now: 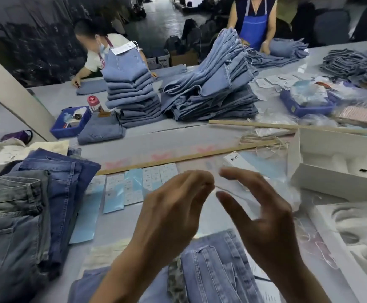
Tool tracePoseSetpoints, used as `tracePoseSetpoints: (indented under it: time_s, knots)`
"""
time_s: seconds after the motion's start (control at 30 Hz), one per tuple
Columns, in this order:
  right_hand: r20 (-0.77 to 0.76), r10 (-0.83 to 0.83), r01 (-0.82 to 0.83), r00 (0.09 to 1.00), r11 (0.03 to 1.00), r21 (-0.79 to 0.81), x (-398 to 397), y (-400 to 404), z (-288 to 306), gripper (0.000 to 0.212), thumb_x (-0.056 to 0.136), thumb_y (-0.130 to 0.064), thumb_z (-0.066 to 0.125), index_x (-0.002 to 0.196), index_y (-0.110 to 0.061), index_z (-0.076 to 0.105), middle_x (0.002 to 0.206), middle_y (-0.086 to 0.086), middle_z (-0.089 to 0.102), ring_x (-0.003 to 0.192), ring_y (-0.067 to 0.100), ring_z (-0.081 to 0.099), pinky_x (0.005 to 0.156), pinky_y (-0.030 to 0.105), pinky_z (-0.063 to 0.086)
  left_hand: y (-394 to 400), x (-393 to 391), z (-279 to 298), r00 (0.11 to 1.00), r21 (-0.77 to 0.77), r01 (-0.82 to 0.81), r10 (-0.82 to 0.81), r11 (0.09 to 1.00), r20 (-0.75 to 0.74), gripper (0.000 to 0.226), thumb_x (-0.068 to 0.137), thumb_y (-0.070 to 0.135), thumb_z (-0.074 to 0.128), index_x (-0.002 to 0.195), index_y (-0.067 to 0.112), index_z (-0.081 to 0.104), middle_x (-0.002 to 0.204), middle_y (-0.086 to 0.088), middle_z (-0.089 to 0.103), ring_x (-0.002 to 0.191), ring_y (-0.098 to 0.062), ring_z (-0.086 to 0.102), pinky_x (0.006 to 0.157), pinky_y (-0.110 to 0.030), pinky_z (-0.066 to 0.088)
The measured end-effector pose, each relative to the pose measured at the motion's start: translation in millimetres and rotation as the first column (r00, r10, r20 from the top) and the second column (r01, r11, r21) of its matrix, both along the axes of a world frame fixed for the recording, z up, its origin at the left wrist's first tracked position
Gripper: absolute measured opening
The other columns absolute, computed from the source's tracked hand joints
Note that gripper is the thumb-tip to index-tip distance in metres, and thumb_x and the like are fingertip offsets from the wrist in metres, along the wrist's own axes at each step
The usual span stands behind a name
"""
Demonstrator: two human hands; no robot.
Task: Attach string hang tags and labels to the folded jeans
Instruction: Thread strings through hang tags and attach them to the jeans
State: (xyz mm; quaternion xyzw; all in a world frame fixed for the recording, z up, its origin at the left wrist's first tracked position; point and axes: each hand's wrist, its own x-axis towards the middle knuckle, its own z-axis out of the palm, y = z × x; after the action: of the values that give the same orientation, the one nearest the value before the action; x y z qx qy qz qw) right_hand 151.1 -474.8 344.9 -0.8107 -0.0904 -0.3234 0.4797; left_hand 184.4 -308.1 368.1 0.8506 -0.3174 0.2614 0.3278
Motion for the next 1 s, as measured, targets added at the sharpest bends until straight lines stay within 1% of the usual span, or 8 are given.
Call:
tracePoseSetpoints:
  time_s: [0.17, 0.27, 0.37, 0.47, 0.6, 0.73, 0.9, 1.0]
  knots:
    - [-0.138, 0.066, -0.044, 0.988, 0.986, 0.161, -25.0, 1.7, -21.3, 0.005, 0.093, -0.026, 0.072, 0.098, -0.024, 0.073, 0.088, -0.013, 0.073, 0.081, 0.012, 0.071, 0.069, 0.022, 0.055, -0.7, -9.2, -33.8, 0.988, -0.059, 0.115, -0.12, 0.992, -0.092, 0.016, 0.103, 0.036, 0.051, 0.107, 0.024, 0.061, 0.094, 0.01, 0.07, 0.072, -0.011, 0.064, 0.054, -0.028, 0.051]
    - [-0.259, -0.046, 0.062, 0.965, 0.997, 0.053, -45.6, -10.8, -61.6, 0.004, 0.091, -0.02, 0.075, 0.092, -0.022, 0.072, 0.082, -0.013, 0.07, 0.073, 0.01, 0.066, 0.063, 0.017, 0.05, -2.9, -17.5, -88.9, 0.92, -0.143, 0.08, -0.128, 0.987, -0.37, 0.017, 0.102, 0.047, 0.049, 0.11, 0.034, 0.057, 0.089, 0.014, 0.069, 0.076, -0.006, 0.065, 0.057, -0.023, 0.051]
    - [-0.51, -0.177, 0.155, 0.842, 0.984, -0.086, -74.4, -23.0, -116.5, 0.02, 0.086, -0.012, 0.078, 0.084, -0.031, 0.07, 0.078, -0.015, 0.066, 0.069, 0.011, 0.06, 0.062, 0.022, 0.048, -1.2, -25.9, -170.3, 0.783, 0.08, 0.089, -0.02, 0.993, -0.622, 0.013, 0.103, 0.035, 0.055, 0.116, 0.034, 0.057, 0.1, 0.016, 0.065, 0.091, -0.012, 0.063, 0.074, -0.035, 0.052]
    - [-0.678, -0.192, 0.192, 0.71, 0.978, -0.076, -108.0, -27.5, -161.0, 0.024, 0.087, -0.017, 0.078, 0.081, -0.038, 0.069, 0.084, -0.019, 0.068, 0.077, 0.008, 0.064, 0.068, 0.029, 0.053, 6.0, -38.0, -239.5, 0.665, 0.236, 0.12, 0.098, 0.964, -0.741, 0.015, 0.104, 0.029, 0.054, 0.117, 0.029, 0.061, 0.114, 0.013, 0.06, 0.109, -0.015, 0.058, 0.085, -0.029, 0.046]
    - [-0.689, -0.196, 0.252, 0.697, 0.967, -0.02, -114.5, -10.8, -189.3, 0.023, 0.088, -0.017, 0.077, 0.081, -0.038, 0.069, 0.089, -0.022, 0.068, 0.084, 0.004, 0.065, 0.07, 0.013, 0.048, 3.0, -22.6, -259.6, 0.733, 0.147, -0.161, 0.218, 0.976, -0.644, 0.006, 0.098, 0.021, 0.065, 0.102, 0.021, 0.07, 0.091, 0.003, 0.069, 0.084, -0.023, 0.066, 0.066, -0.035, 0.048]
    - [-0.697, -0.215, 0.276, 0.684, 0.961, -0.026, -90.1, 11.1, -197.8, 0.011, 0.092, -0.022, 0.071, 0.084, -0.03, 0.07, 0.083, -0.015, 0.068, 0.082, 0.005, 0.063, 0.071, 0.017, 0.049, -3.7, 6.7, -256.4, 0.742, 0.451, 0.03, 0.282, 0.892, -0.608, 0.025, 0.097, 0.041, 0.064, 0.094, 0.018, 0.074, 0.095, -0.002, 0.066, 0.094, -0.025, 0.061, 0.076, -0.037, 0.048]
    - [-0.718, -0.255, 0.314, 0.647, 0.948, -0.053, -52.4, 45.7, -204.5, 0.009, 0.094, -0.028, 0.067, 0.086, -0.027, 0.072, 0.079, -0.013, 0.067, 0.076, 0.002, 0.061, 0.066, 0.018, 0.048, 6.4, 12.5, -257.0, 0.602, 0.11, -0.029, 0.105, 0.994, -0.792, 0.015, 0.089, 0.026, 0.077, 0.08, 0.024, 0.066, 0.082, 0.01, 0.065, 0.074, -0.008, 0.058, 0.067, -0.024, 0.045]
    - [-0.783, -0.233, 0.351, 0.577, 0.936, -0.02, -32.5, 67.4, -212.5, 0.014, 0.096, -0.032, 0.064, 0.09, -0.025, 0.076, 0.081, -0.01, 0.072, 0.076, 0.006, 0.064, 0.07, 0.028, 0.053, 15.0, 16.5, -254.5, 0.491, -0.092, -0.119, -0.022, 0.989, -0.871, 0.014, 0.086, 0.019, 0.08, 0.078, 0.021, 0.068, 0.079, 0.004, 0.07, 0.071, -0.015, 0.063, 0.064, -0.025, 0.048]
